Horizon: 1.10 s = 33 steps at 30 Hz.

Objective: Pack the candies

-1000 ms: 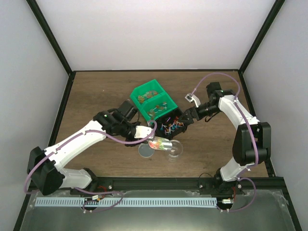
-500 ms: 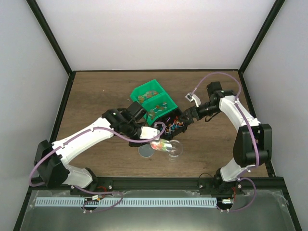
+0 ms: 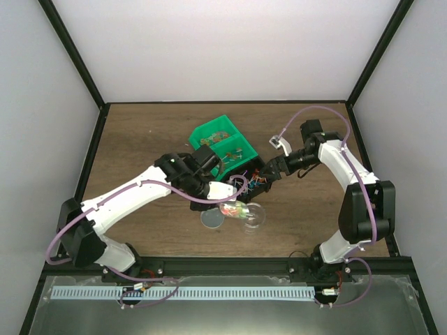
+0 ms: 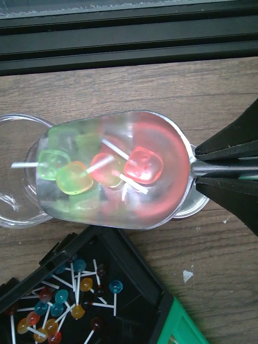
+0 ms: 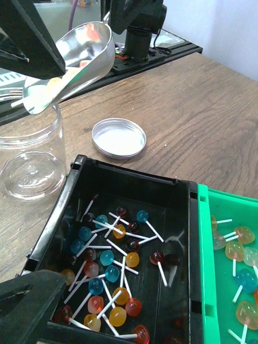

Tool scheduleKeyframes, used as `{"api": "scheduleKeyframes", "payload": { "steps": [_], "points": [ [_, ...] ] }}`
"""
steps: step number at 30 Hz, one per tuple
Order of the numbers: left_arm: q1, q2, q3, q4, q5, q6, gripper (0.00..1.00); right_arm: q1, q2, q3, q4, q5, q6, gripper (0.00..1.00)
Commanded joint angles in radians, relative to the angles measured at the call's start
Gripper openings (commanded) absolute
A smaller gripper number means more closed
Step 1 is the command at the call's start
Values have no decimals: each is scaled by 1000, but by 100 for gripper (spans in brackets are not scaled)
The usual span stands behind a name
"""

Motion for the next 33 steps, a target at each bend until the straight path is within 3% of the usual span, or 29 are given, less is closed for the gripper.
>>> {"api": "scheduleKeyframes", "payload": {
  "steps": [1, 21, 33],
  "points": [
    [-16, 30, 63, -54, -25, -21, 4, -7, -20, -8, 9, -26, 1, 100],
    [-61, 105, 214, -176, -87, -50, 4, -7, -14, 2, 45, 1, 18, 100],
    [-17, 23, 263, -185, -103, -136, 4, -8, 31, 55, 194, 24, 146, 99]
  ]
}}
